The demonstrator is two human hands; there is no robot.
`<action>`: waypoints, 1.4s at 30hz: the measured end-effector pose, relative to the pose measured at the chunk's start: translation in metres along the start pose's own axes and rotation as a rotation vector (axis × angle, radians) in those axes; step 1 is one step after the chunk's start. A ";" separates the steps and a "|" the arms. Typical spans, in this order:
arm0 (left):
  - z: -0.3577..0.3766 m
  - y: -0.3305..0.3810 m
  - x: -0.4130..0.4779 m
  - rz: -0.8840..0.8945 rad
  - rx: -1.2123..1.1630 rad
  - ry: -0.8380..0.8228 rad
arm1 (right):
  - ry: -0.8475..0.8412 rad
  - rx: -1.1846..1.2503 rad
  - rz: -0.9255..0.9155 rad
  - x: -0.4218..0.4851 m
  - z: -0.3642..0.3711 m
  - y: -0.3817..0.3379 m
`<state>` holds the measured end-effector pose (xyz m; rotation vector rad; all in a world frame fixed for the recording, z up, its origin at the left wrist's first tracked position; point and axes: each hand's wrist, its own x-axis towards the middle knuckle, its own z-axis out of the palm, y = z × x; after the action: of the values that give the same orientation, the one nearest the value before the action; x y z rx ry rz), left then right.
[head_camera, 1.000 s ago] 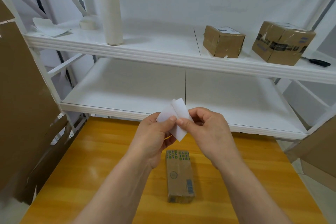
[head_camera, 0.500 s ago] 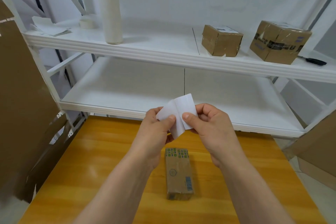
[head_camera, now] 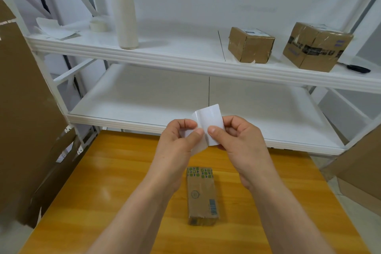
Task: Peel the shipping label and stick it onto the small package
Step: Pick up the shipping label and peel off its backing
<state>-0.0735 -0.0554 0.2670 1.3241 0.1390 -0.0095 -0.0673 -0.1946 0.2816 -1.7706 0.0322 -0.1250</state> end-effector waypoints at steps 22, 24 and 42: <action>0.001 0.005 0.010 -0.105 -0.137 0.084 | -0.027 0.075 0.027 0.005 -0.004 -0.007; 0.000 0.005 0.012 -0.057 -0.054 0.130 | -0.029 0.062 0.019 0.006 -0.004 -0.008; -0.011 0.009 0.010 -0.027 0.210 0.036 | -0.094 0.008 0.004 0.010 0.010 -0.006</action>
<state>-0.0640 -0.0416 0.2723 1.5323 0.1907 -0.0238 -0.0563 -0.1846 0.2861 -1.7668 -0.0322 -0.0384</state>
